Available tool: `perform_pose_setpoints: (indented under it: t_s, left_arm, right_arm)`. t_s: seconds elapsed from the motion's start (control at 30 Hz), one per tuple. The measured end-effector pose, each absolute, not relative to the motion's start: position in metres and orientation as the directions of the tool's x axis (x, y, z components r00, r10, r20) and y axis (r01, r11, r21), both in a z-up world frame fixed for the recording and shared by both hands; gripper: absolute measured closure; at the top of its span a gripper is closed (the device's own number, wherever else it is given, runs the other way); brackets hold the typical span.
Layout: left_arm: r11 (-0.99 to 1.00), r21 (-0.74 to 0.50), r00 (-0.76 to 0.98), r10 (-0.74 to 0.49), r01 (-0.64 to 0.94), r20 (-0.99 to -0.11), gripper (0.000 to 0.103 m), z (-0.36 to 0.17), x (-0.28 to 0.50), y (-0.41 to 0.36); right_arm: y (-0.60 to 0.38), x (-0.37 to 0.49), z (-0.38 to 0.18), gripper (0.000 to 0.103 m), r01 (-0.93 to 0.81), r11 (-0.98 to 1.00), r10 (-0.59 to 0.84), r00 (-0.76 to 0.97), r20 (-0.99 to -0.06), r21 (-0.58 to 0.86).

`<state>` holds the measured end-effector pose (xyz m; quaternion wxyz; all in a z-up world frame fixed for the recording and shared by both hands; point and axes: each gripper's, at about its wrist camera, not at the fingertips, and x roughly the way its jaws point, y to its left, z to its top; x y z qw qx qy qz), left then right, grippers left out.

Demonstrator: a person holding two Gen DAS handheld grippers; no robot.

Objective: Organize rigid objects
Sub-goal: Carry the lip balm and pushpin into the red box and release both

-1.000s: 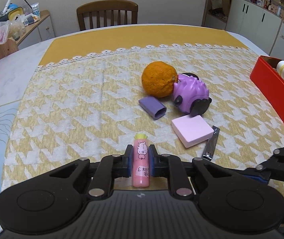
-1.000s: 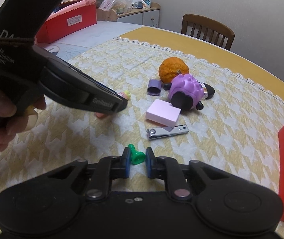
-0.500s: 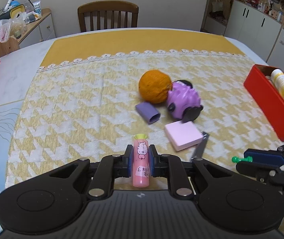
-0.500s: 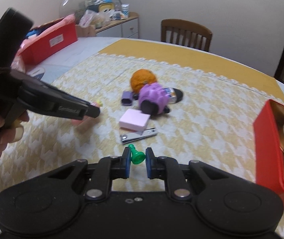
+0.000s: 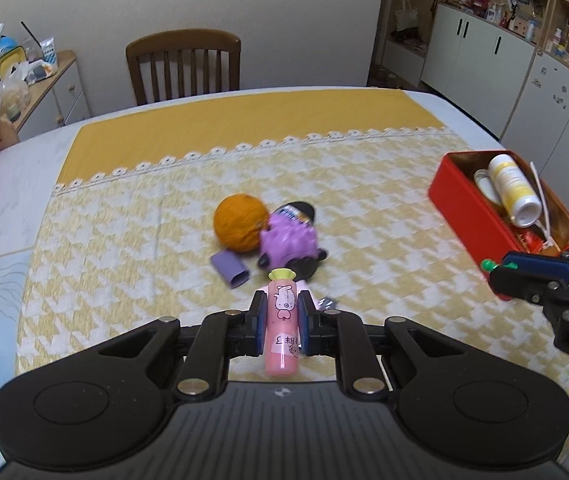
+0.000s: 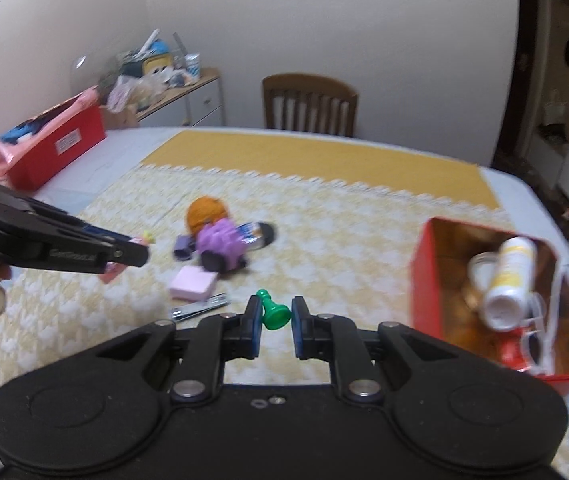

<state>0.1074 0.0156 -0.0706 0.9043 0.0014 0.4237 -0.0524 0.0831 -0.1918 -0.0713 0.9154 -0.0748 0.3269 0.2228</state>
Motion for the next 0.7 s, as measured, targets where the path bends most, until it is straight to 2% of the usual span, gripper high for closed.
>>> perform_pose_setpoints:
  t_s: [0.7]
  left_arm:
    - [0.956, -0.087, 0.646, -0.254, 0.280, -0.719, 0.087, -0.041, 0.126, -0.090]
  right_arm:
    - [-0.303, 0.079, -0.052, 0.089, -0.231, 0.973, 0.189, 0.797, -0.573, 0.001]
